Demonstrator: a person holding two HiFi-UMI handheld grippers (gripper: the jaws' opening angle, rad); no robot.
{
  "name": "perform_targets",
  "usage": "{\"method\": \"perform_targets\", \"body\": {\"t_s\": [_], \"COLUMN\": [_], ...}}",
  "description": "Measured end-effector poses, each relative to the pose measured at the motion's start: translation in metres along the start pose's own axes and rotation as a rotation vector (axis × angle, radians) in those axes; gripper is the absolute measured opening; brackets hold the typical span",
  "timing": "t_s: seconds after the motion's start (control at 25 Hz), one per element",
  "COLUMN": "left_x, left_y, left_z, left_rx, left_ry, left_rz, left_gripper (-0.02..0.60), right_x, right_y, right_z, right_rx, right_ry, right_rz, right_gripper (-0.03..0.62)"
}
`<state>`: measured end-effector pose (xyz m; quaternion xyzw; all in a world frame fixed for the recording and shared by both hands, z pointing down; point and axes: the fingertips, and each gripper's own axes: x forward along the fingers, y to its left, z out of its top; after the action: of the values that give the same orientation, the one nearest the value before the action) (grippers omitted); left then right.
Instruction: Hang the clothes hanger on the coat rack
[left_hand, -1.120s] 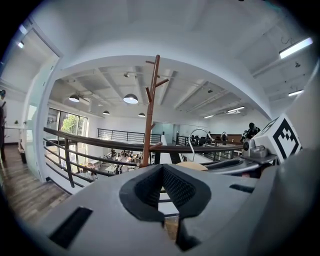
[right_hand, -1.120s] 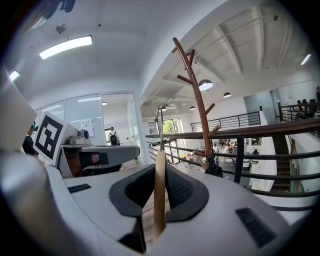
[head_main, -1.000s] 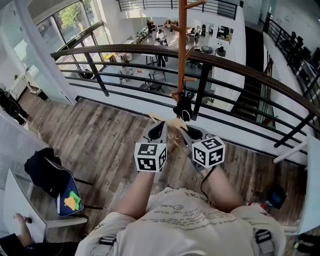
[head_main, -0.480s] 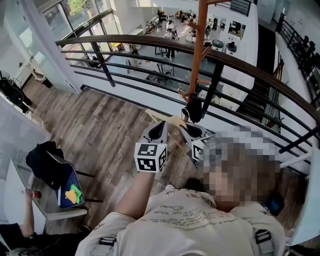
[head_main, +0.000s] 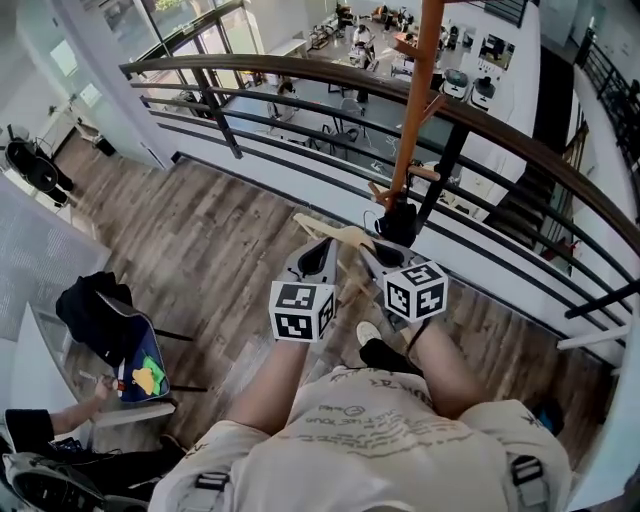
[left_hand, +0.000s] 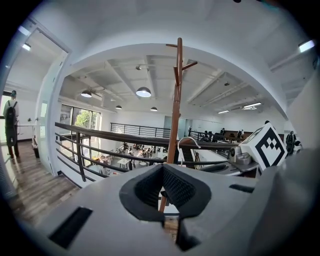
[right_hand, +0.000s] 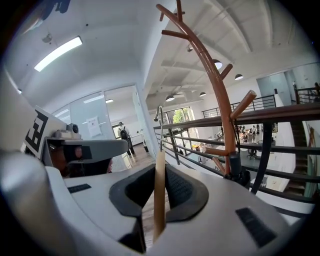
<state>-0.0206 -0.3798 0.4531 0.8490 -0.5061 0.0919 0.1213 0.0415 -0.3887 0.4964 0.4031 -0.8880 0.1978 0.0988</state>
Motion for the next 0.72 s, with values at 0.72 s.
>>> {"method": "perform_targets", "body": {"t_s": [0.72], "left_x": [0.071], "left_y": [0.024], "left_z": [0.001], "left_rx": [0.019], "left_ry": [0.065], "left_rz": [0.042], "left_gripper": [0.003], "right_x": [0.069], "right_y": [-0.086], "right_z": [-0.03], "right_rx": [0.081], "right_ry": [0.09], "right_rz": [0.007], "right_gripper": [0.051]}}
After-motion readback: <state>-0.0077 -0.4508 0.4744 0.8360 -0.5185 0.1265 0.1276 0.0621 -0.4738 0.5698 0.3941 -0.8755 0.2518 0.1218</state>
